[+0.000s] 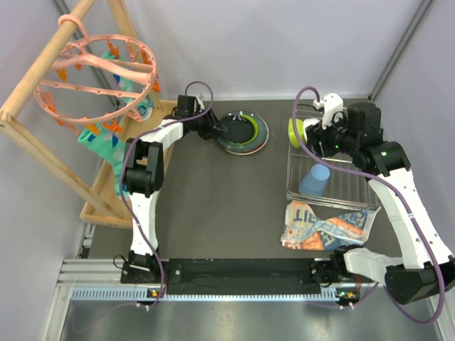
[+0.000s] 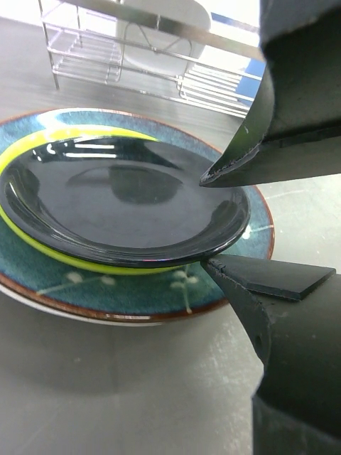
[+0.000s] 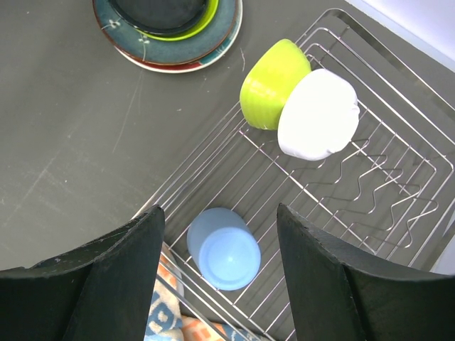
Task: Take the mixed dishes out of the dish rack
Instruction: Place the plate at the center of the board.
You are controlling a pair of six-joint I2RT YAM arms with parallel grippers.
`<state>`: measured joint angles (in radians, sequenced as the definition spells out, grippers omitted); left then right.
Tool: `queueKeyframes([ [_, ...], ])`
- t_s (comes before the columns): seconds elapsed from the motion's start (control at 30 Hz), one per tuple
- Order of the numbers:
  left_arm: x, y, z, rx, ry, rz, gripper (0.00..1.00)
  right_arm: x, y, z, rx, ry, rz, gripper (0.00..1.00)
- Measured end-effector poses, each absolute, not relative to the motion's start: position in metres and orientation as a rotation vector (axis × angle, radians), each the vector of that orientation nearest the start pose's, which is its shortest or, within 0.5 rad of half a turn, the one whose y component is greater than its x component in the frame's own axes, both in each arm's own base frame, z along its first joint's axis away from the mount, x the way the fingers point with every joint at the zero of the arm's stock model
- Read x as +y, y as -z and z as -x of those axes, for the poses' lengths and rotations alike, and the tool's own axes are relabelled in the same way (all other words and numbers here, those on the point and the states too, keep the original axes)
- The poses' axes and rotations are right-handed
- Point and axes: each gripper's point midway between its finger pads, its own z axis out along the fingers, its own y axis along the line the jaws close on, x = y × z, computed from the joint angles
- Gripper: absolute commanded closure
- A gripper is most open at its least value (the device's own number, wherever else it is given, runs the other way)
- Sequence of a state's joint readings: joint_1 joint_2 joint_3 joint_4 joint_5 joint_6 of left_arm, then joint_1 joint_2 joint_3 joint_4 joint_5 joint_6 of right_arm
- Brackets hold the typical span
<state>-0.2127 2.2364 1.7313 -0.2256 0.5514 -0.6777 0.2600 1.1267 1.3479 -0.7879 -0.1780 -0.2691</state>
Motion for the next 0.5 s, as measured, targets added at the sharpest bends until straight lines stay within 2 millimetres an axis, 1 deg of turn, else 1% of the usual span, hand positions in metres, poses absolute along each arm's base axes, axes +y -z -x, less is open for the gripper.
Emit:
queueKeyframes([
  [0.37, -0.2231, -0.0822, -0.5222, 2.428, 1.002, 0.234, 0.53, 0.1026, -0.2968, -0.3044, 2.028, -0.189, 0.660, 0.35],
  [0.5, -0.2231, -0.0849, -0.5236, 2.427, 0.989, 0.223, 0.53, 0.1026, -0.2969, -0.3045, 2.028, -0.189, 0.660, 0.35],
])
